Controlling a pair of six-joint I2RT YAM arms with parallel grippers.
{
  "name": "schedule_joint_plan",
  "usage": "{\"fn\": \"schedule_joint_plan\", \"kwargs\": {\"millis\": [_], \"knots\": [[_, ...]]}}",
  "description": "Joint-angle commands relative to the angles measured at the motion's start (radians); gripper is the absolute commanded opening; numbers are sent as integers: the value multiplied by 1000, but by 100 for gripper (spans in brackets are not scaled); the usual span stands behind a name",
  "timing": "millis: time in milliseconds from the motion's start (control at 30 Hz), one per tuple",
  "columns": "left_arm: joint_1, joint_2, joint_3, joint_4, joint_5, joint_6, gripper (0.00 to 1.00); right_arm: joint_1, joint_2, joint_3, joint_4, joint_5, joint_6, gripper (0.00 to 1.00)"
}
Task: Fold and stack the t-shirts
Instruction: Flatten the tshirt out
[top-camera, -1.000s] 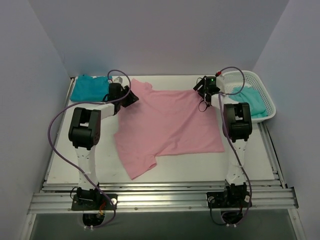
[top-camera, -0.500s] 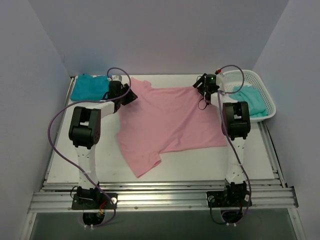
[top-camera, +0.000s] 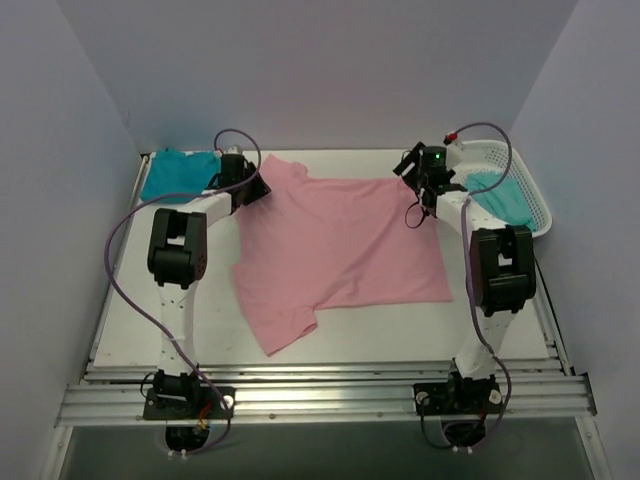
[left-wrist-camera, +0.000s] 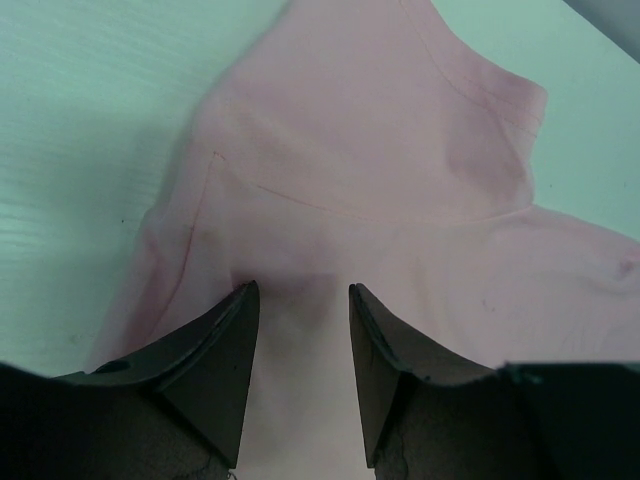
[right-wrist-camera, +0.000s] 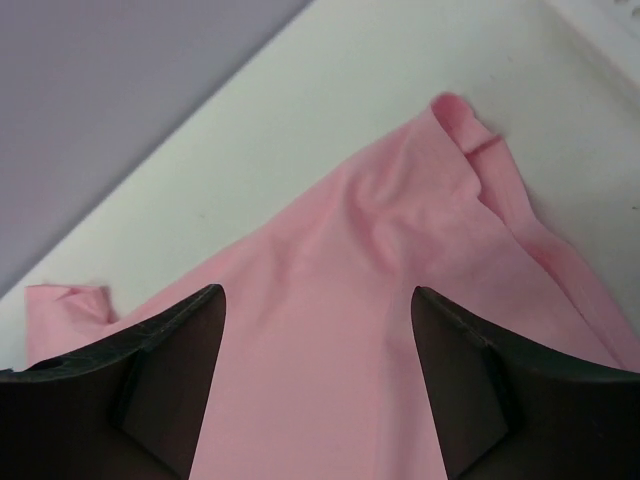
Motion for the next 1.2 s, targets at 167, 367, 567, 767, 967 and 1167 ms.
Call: {"fn": "schedule_joint_plan", "kwargs": {"millis": [167, 367, 567, 767, 967, 1167], "knots": [[12, 108, 178, -111, -34, -15, 50, 46, -227, -24, -1, 67, -65, 75], [31, 136, 245, -129, -25, -20, 50, 61, -255, -45, -17, 92, -81, 76], [35, -23, 150, -24, -3, -6, 50, 110, -324, -105, -61, 193, -106, 76], [29, -420, -77, 26, -42, 29, 55, 198, -525, -211, -121, 311, -112, 77], [-6, -839, -395, -60, -101, 37, 59, 253, -712, -323, -239, 374, -51, 77], [-182, -1241, -816, -141, -291, -61, 59, 319, -850, -464, -434, 446, 131, 77]]}}
